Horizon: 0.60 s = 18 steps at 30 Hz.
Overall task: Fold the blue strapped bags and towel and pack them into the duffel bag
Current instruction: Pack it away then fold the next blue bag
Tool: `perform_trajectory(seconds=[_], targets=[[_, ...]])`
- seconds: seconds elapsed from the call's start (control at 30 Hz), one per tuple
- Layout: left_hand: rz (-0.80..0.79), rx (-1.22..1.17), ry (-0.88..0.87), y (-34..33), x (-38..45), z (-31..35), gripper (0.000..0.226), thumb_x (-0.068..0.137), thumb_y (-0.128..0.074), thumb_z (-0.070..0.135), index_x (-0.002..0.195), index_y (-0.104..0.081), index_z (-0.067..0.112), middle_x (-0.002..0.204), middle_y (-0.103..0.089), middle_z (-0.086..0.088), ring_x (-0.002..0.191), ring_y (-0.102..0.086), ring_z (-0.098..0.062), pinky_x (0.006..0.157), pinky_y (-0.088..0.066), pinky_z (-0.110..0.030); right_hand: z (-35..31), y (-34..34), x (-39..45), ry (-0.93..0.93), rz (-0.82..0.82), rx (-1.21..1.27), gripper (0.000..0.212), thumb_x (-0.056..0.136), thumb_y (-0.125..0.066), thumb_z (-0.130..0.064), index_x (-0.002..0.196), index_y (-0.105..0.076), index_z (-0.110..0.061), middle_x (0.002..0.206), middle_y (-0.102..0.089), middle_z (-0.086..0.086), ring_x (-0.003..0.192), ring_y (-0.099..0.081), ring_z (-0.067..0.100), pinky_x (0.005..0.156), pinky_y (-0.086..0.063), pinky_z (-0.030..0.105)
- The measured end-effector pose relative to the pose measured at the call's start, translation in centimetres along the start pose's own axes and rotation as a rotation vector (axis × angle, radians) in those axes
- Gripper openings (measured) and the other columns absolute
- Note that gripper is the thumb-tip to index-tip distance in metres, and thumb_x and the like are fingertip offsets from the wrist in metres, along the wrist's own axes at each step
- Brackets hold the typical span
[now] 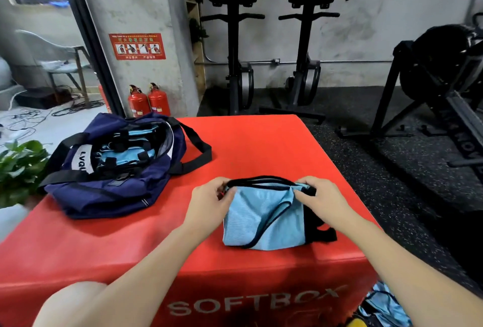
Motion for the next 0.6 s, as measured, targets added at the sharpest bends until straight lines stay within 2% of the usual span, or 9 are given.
perform_trajectory(seconds=[0.07,0.13,0.2,0.27,0.33,0.4,0.5,0.6], targets=[[-0.011,0.052,0.017,-1.1,1.7,-1.3,0.012,0.092,-0.067,0.021,0.091,-0.069,0.033,0.073,-0.067,0.014,0.073,-0.061,-0.004,0.067,-0.045,-0.015,1.0,-0.9,1.9,-0.029,0.010,-0.014,0.004,0.089,-0.072,-0.031,0.086,-0.071,-0.029,0.080,-0.071,-0.013,0.077,-0.062,0.001,0.067,-0.041,0.012],[-0.035,0.093,0.058,-2.1,2.9,-2.7,0.014,0.092,-0.066,0.021,0.093,-0.067,0.035,0.070,-0.063,0.014,0.070,-0.060,-0.004,0.068,-0.048,-0.019,2.2,-2.0,3.2,-0.053,0.004,-0.056,0.016,0.089,-0.071,-0.042,0.081,-0.070,-0.028,0.074,-0.069,-0.010,0.073,-0.062,0.008,0.063,-0.040,0.016],[-0.084,0.136,0.103,-3.2,3.6,-4.2,0.015,0.092,-0.066,0.021,0.102,-0.068,0.032,0.071,-0.060,0.014,0.069,-0.061,-0.005,0.073,-0.052,-0.027,3.4,-3.1,4.0,-0.105,-0.027,-0.157,0.022,0.089,-0.068,-0.052,0.081,-0.068,-0.031,0.074,-0.066,-0.010,0.075,-0.062,0.015,0.064,-0.043,0.027],[-0.145,0.174,0.149,-4.3,4.0,-5.4,0.023,0.092,-0.065,0.018,0.113,-0.066,0.026,0.076,-0.060,0.012,0.078,-0.066,-0.012,0.078,-0.054,-0.031,4.4,-4.0,4.4,-0.154,-0.070,-0.262,0.028,0.087,-0.065,-0.058,0.091,-0.068,-0.031,0.083,-0.066,-0.007,0.081,-0.062,0.019,0.067,-0.047,0.034],[-0.161,0.183,0.168,-4.8,4.2,-5.8,0.028,0.092,-0.063,0.014,0.119,-0.065,0.022,0.083,-0.064,0.005,0.089,-0.068,-0.021,0.080,-0.054,-0.031,4.5,-4.3,4.5,-0.159,-0.070,-0.297,0.031,0.087,-0.064,-0.058,0.097,-0.069,-0.029,0.088,-0.068,-0.005,0.082,-0.063,0.020,0.070,-0.051,0.036],[-0.152,0.218,0.161,-5.0,4.4,-5.6,0.030,0.093,-0.061,0.015,0.122,-0.064,0.023,0.093,-0.070,-0.001,0.091,-0.068,-0.022,0.082,-0.055,-0.035,4.3,-4.1,4.7,-0.146,-0.033,-0.273,0.023,0.089,-0.065,-0.055,0.093,-0.069,-0.032,0.088,-0.070,-0.007,0.083,-0.064,0.019,0.072,-0.052,0.037],[-0.094,0.263,0.108,-4.6,4.8,-4.9,0.031,0.092,-0.058,0.015,0.120,-0.064,0.027,0.093,-0.071,0.003,0.087,-0.066,-0.019,0.080,-0.054,-0.039,3.9,-3.5,5.0,-0.115,0.057,-0.232,0.019,0.091,-0.063,-0.055,0.094,-0.069,-0.036,0.090,-0.071,-0.011,0.089,-0.063,0.017,0.075,-0.051,0.037],[-0.056,0.346,0.031,-4.3,5.0,-4.2,0.036,0.090,-0.057,0.014,0.121,-0.063,0.030,0.104,-0.069,0.007,0.103,-0.061,-0.019,0.090,-0.048,-0.040,3.9,-3.7,4.6,-0.082,0.056,-0.321,0.031,0.093,-0.059,-0.057,0.109,-0.068,-0.032,0.107,-0.070,-0.008,0.104,-0.056,0.020,0.084,-0.046,0.037]])
Point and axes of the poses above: each hand's wrist, its own x-axis towards the middle knuckle, its own y-axis out of the back of the hand, z = x × y, the point moved 4 cm from there along x, towards the middle knuckle
